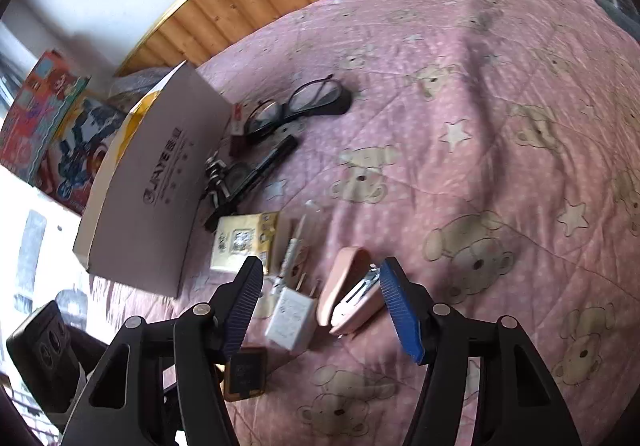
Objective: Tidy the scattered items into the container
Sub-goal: 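Grasp the white charger with the right tool while the left holds the gold power bank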
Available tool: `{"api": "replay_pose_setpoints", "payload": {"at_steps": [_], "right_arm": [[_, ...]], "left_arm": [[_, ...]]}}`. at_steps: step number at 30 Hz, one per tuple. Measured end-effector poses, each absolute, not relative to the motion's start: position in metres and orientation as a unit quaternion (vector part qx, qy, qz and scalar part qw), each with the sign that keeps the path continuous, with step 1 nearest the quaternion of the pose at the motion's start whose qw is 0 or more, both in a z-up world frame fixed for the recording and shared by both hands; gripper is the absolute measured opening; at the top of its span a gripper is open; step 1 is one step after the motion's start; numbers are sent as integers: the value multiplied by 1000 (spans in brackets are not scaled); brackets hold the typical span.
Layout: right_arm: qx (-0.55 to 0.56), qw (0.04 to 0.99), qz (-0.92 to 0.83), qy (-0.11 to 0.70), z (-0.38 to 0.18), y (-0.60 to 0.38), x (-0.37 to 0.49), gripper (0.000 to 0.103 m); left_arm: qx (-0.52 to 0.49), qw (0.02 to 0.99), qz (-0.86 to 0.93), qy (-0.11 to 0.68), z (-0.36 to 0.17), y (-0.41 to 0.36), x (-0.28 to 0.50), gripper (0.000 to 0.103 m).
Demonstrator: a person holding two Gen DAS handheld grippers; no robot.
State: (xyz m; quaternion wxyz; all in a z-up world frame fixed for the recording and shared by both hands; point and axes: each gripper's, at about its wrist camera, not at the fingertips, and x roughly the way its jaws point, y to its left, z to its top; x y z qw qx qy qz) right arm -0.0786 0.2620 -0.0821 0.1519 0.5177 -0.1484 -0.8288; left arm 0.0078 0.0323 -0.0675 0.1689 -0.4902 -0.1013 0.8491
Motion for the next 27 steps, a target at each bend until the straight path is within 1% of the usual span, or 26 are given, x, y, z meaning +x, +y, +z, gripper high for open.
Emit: {"api": "replay_pose_setpoints", "payload": {"at_steps": [3, 5, 6, 7, 9, 12, 16, 20, 23, 25, 27], "right_arm": [[519, 157, -836, -89, -81, 240, -69, 63], [513, 161, -839, -81, -87, 239, -69, 63], [512, 174, -837, -86, -87, 238, -68, 60], [512, 193, -832, -90, -87, 236, -67, 53], [523, 218, -820, -88, -90, 228, -64, 47], [536, 224, -809, -82, -99, 217, -61, 47], [559, 184, -805, -70, -118, 215, -67, 47], [574, 172, -798, -65, -133, 210, -73, 47], [568, 162, -805, -51, -132, 205, -74, 43], [566, 160, -807, -59, -132, 207, -74, 36], [561, 159, -810, -66, -129, 210, -74, 34]], "left_arm": [[-487, 169, 853, -80, -70, 39, 9, 57], [-490, 173, 852, -73, -77, 42, 9, 60], [-492, 169, 851, -71, -79, 42, 8, 61], [-491, 171, 851, -74, -81, 40, 7, 61], [-485, 168, 855, -76, -84, 37, 5, 61], [-474, 167, 862, -66, -88, 33, 4, 59], [-477, 161, 861, -65, -96, 30, 0, 56], [-473, 153, 865, -68, -95, 24, -2, 54], [-469, 152, 867, -70, -94, 22, -1, 53], [-465, 152, 869, -69, -92, 19, 1, 53], [-459, 150, 872, -75, -89, 15, 3, 53]]}}
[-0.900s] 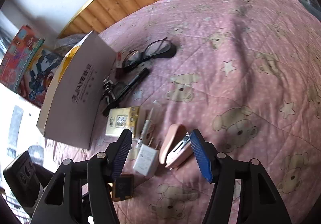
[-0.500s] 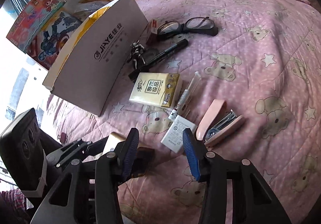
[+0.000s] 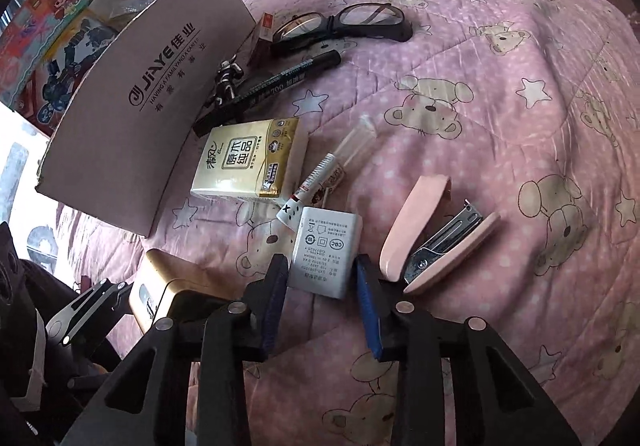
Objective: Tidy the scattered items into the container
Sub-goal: 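Grasp the white charger with the right tool while the left holds the gold power bank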
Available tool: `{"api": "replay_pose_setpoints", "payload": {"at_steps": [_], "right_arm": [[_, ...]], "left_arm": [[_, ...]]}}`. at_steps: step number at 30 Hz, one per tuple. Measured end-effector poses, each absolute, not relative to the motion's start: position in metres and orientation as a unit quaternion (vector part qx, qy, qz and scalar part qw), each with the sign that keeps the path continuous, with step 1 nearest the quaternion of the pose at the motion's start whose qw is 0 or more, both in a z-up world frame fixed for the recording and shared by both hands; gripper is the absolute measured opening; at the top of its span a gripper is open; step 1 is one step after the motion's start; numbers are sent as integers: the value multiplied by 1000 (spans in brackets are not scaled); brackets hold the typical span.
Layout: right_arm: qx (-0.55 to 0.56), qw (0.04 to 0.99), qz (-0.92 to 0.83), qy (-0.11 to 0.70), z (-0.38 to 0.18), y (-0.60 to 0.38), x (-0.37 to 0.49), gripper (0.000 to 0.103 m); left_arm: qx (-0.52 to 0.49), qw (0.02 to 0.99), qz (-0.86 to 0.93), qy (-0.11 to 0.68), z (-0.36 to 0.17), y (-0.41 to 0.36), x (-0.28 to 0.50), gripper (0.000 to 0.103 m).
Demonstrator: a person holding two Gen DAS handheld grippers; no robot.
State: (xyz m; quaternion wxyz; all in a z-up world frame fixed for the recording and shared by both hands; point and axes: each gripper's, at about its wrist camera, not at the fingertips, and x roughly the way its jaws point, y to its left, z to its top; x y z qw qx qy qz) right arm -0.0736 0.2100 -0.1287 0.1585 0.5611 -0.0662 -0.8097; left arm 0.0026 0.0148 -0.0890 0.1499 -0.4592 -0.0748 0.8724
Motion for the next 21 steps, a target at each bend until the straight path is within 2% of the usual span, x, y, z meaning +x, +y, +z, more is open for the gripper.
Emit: {"api": "replay_pose_setpoints", "payload": {"at_steps": [13, 21], "right_arm": [[548, 135, -825, -21, -130, 192, -81, 34], [518, 153, -840, -50, -94, 202, -57, 33]], "left_arm": [[-429, 152, 887, -83, -67, 3, 18, 53], [-398, 161, 898, -101, -42, -7, 32, 53]]}}
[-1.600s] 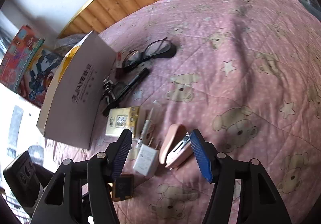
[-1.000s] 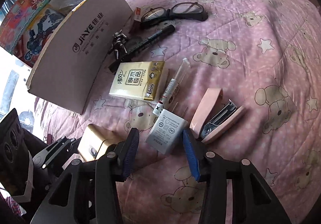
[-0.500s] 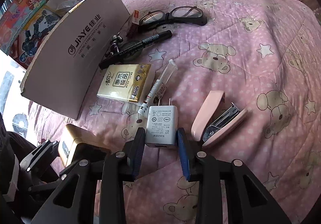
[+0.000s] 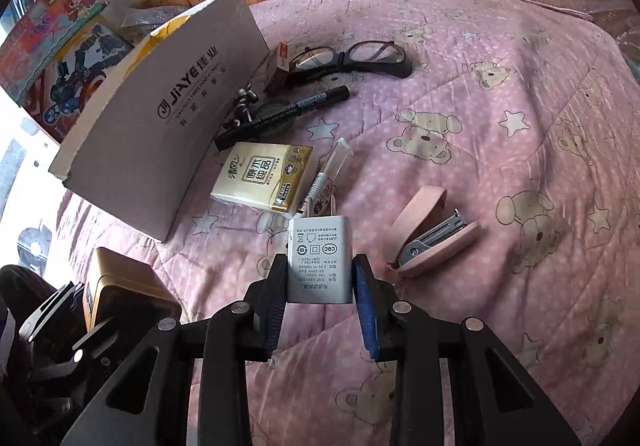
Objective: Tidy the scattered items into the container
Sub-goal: 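Grasp the white charger with the right tool while the left holds the gold power bank, then carry the gold power bank and white charger over the box with both tools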
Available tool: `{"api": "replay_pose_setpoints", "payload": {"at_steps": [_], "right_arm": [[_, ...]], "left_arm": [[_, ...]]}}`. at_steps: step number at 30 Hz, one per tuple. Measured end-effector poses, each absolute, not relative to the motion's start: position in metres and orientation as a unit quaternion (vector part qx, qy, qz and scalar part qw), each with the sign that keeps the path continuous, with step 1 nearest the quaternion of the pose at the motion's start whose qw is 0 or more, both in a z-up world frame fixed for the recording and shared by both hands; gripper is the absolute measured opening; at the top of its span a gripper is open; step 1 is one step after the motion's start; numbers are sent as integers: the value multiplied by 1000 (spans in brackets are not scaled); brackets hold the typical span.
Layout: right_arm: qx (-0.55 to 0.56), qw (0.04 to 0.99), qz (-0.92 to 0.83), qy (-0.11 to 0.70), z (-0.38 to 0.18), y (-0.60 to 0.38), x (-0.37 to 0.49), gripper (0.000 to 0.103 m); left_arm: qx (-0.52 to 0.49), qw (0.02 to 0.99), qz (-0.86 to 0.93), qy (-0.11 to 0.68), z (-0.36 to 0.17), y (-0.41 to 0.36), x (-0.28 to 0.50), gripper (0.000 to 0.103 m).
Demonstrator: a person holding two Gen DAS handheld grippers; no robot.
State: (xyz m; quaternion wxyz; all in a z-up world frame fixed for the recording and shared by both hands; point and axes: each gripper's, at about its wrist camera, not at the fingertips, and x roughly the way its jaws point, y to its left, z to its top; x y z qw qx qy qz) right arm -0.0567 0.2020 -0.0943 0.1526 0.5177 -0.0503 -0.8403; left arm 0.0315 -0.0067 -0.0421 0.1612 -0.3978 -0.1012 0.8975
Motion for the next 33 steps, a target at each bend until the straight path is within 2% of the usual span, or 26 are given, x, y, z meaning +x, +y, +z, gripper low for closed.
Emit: {"api": "replay_pose_setpoints", "payload": {"at_steps": [12, 24, 33], "right_arm": [[470, 205, -853, -99, -36, 192, -8, 33], [420, 278, -860, -81, 29, 146, -10, 33], [407, 306, -858, -66, 54, 115, -28, 33]], "left_arm": [[-348, 168, 913, -130, 10, -30, 47, 53], [-306, 129, 927, -172, 52, -86, 37, 53], [-302, 107, 931, -176, 71, -110, 11, 53]]}}
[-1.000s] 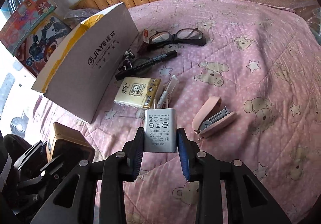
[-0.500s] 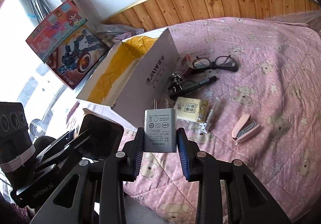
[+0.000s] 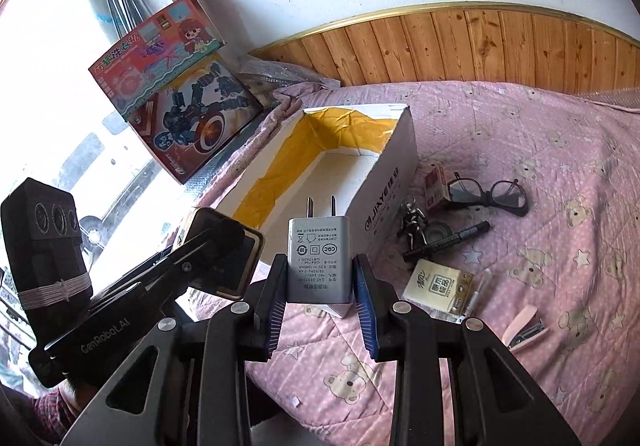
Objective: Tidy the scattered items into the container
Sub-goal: 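Carry the gold power bank and white charger over the box with both tools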
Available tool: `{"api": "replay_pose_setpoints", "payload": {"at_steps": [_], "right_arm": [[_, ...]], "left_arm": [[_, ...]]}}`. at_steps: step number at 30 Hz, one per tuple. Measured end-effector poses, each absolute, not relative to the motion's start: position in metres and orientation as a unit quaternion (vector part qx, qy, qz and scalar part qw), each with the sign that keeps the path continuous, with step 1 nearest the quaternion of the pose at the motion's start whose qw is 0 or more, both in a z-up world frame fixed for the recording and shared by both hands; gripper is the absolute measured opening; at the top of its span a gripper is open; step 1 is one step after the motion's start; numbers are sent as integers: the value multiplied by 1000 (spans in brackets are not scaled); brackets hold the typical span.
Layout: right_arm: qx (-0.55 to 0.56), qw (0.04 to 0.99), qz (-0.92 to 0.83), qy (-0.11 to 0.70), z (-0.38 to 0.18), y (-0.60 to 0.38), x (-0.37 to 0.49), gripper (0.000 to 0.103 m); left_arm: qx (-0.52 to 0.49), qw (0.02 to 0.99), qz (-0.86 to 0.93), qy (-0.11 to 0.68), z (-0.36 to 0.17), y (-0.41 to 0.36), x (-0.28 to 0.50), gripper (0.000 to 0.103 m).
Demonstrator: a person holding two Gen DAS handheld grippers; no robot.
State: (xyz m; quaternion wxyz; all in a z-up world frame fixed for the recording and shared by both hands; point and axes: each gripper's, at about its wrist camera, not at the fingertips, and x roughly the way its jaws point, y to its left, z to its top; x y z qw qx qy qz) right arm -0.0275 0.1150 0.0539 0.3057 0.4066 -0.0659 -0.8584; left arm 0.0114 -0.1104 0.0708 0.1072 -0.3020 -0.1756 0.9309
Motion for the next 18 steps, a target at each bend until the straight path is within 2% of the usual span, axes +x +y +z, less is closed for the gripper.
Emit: {"api": "replay_pose_setpoints", "payload": {"at_steps": [18], "right_arm": [[396, 333, -855, -31, 76, 59, -65, 33]], "left_arm": [[-345, 48, 927, -139, 80, -143, -44, 53]]}}
